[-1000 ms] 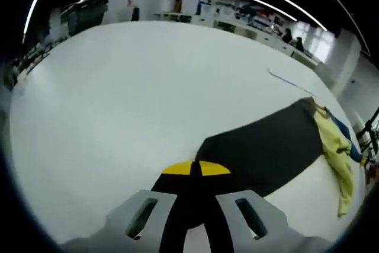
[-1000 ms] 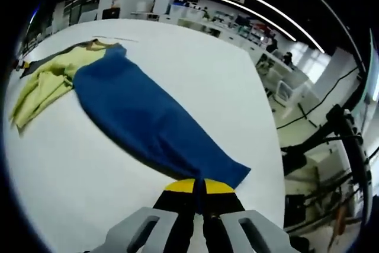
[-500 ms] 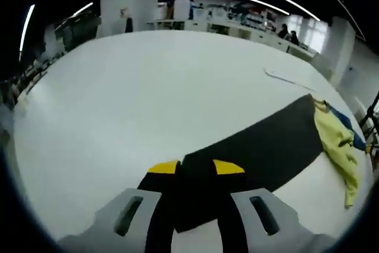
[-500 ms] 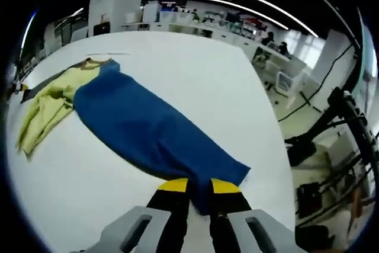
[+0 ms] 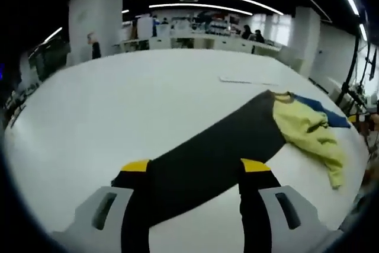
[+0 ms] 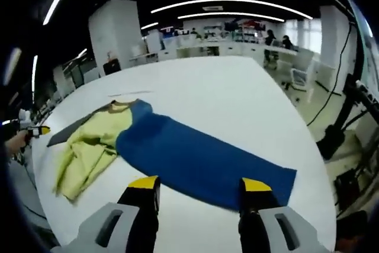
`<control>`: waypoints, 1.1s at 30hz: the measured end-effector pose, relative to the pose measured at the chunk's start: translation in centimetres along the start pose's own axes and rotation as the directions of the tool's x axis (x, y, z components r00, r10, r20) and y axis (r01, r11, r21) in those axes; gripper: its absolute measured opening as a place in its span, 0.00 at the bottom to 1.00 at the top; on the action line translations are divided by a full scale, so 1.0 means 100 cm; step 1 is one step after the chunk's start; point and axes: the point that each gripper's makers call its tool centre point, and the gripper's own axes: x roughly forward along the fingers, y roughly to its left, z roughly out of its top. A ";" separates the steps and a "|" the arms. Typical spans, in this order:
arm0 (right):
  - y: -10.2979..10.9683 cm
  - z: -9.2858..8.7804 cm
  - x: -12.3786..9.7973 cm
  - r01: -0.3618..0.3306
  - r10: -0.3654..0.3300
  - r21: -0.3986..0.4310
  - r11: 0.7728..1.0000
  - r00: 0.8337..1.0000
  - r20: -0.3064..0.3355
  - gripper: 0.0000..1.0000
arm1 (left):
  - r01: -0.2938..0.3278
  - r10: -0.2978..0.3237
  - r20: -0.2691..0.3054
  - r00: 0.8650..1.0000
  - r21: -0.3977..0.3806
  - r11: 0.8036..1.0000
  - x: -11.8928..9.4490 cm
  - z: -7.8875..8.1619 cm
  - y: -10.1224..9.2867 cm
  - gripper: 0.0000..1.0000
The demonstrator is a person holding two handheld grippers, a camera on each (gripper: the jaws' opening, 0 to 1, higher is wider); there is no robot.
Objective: Fold the garment on the visible template until the final outline fits inside the template.
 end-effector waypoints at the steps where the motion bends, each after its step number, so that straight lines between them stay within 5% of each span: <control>1: 0.005 0.002 0.000 -0.007 0.007 0.000 1.000 1.000 0.004 0.56 | 0.011 -0.011 0.008 1.000 -0.002 1.000 -0.001 0.001 -0.004 0.59; 8: 0.048 0.009 0.005 -0.104 0.105 -0.029 0.994 0.994 0.013 0.65 | 0.106 -0.104 0.062 0.993 -0.026 0.994 -0.008 0.005 -0.043 0.63; 19: 0.101 0.006 0.014 -0.215 0.215 -0.055 0.975 0.977 -0.006 0.65 | 0.214 -0.208 0.106 0.972 -0.047 0.976 -0.015 0.004 -0.101 0.61; 30: 0.120 -0.005 0.023 -0.253 0.252 -0.114 0.961 0.968 -0.022 0.53 | 0.381 -0.376 0.090 0.922 -0.043 0.924 -0.023 -0.020 -0.185 0.56; 33: 0.125 -0.007 0.025 -0.258 0.258 -0.123 0.958 0.966 -0.024 0.49 | 0.390 -0.387 0.078 0.919 -0.024 0.921 -0.024 -0.026 -0.198 0.54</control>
